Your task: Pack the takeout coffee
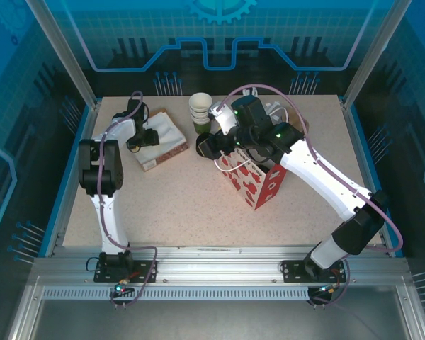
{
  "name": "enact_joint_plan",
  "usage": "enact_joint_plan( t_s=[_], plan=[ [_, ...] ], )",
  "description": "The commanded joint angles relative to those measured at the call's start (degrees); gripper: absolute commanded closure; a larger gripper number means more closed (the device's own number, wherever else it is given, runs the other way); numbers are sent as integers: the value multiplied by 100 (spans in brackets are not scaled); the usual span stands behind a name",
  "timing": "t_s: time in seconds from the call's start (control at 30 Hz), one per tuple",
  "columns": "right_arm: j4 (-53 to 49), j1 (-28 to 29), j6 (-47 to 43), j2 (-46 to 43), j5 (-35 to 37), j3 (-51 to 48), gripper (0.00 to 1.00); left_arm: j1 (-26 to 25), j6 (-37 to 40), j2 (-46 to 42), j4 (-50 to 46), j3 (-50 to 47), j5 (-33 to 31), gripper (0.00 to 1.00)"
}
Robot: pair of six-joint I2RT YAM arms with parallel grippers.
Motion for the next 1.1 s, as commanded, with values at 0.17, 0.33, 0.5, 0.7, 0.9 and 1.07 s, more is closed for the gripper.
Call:
enact_joint_plan(
  t_s=[0.17,0.33,0.5,0.7,0.9,1.07],
  plan=[
    [-52,53,-13,35,10,66,16,-60,-11,-142,-199,-32,204,42],
    [-52,56,-13,35,13,58,16,-62,20,-202,-206,-43,178,53],
    [-69,57,-31,44,10,66,16,-56,22,-266,-196,-68,148,59],
    [-78,57,-30,78,-6,75,16,-57,49,-463,-150,-81,126,70],
    [-94,59,-28,75,-25,101,16,-55,85,-575,-96,-79,159,89],
    [-137,58,-33,31,5,101,15,-52,61,-669,-21,-120,169,100]
  ],
)
